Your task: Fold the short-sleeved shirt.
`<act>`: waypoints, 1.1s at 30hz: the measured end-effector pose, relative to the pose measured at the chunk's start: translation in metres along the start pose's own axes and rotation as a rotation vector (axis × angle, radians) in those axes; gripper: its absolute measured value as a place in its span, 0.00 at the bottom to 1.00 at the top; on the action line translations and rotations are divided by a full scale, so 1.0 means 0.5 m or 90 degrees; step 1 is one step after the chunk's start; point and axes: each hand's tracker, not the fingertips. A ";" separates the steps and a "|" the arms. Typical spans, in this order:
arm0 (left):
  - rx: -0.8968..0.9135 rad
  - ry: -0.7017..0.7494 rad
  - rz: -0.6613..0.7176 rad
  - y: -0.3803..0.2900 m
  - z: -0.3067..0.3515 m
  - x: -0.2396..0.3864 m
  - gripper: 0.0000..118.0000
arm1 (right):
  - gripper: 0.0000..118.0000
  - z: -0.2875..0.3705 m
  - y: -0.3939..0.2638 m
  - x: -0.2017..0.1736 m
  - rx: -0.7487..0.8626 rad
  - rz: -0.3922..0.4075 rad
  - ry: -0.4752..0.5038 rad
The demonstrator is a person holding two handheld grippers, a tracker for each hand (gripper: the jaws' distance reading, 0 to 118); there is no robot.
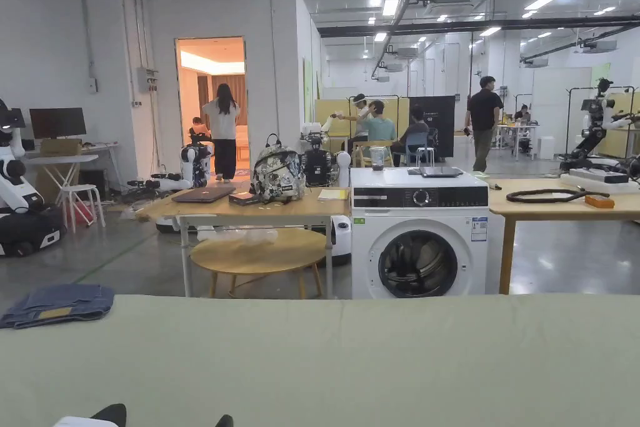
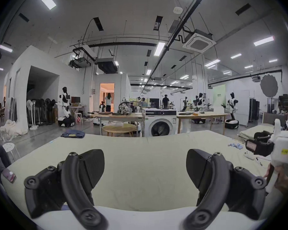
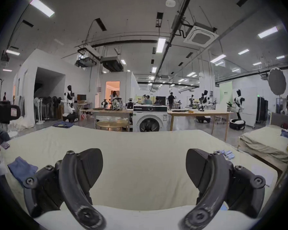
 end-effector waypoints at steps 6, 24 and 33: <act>0.002 -0.001 0.024 -0.003 0.000 -0.005 0.86 | 0.87 0.000 0.001 -0.003 -0.004 0.024 -0.011; 0.029 0.028 -0.016 0.009 0.001 -0.031 0.86 | 0.87 -0.071 0.027 -0.023 -0.028 -0.020 -0.017; 0.049 0.049 0.000 0.004 0.005 -0.034 0.86 | 0.84 -0.070 0.035 -0.047 -0.010 -0.028 -0.016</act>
